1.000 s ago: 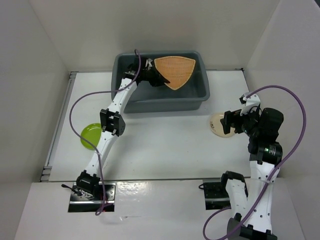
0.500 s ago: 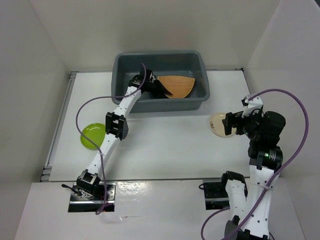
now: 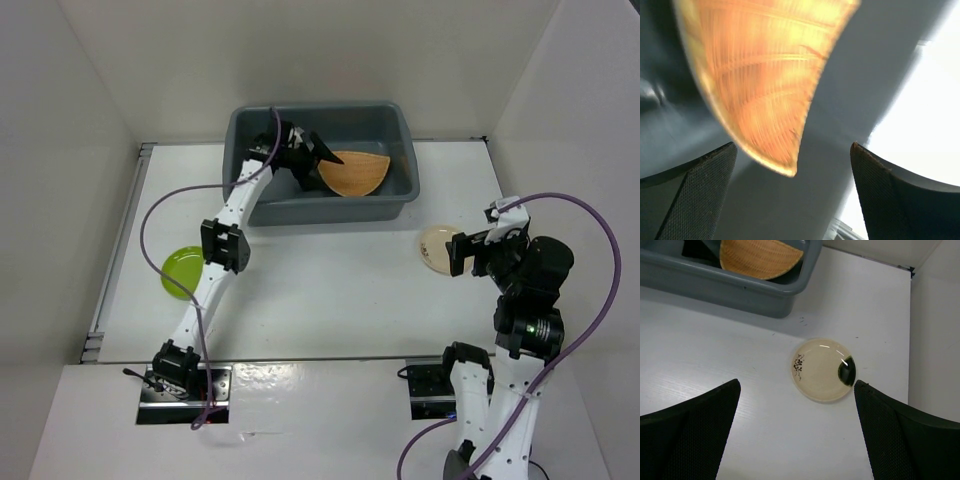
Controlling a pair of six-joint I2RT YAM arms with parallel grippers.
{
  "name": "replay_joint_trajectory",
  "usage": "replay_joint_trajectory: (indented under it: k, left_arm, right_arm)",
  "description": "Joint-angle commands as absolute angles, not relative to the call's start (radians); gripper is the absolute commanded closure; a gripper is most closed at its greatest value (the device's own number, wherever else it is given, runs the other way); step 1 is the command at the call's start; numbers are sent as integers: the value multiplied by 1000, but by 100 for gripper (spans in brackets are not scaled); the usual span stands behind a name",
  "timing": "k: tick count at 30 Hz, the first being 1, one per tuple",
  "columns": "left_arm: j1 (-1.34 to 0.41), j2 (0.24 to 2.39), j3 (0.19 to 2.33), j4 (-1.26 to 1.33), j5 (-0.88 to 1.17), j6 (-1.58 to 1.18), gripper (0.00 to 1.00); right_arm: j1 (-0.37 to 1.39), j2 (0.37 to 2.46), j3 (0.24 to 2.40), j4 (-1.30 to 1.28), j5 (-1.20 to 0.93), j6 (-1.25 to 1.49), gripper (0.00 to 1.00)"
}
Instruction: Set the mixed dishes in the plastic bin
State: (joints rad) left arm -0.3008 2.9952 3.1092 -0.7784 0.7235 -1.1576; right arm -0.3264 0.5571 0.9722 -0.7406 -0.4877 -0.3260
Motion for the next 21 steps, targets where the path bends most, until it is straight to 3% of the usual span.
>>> replay_joint_trajectory:
  k: [1,4,8,12,18,20,21]
  left_arm:
    - [-281,2798,3139,-813,710,-1103,0]
    - [-290,2676,3139,-867,632,-1011,0]
    - [-342,2487,3139,-1030,361,-768,0]
    - [-458,2382,3126,-1300,-251,-598,0]
    - [-434,2161,2537,-1254,-187,-598,0]
    - [-423,2021,2106,-1017,-175,-589,0]
    - [-401,1827,1942,-917,-175,-589,0]
  right_arm:
    - [-334,514,960,-687,-489,-316,2]
    - [-334,503,960,-678,-489,-316,2]
    - [-334,492,960,-669,-465,-307,2]
    - [-334,483,960,-669,-465,-307,2]
    - [-334,451,960,-669,-465,-307,2]
    - [-334,425,960,-669,-465,-307,2]
    - [-334,425,960,-669,-465,-307,2]
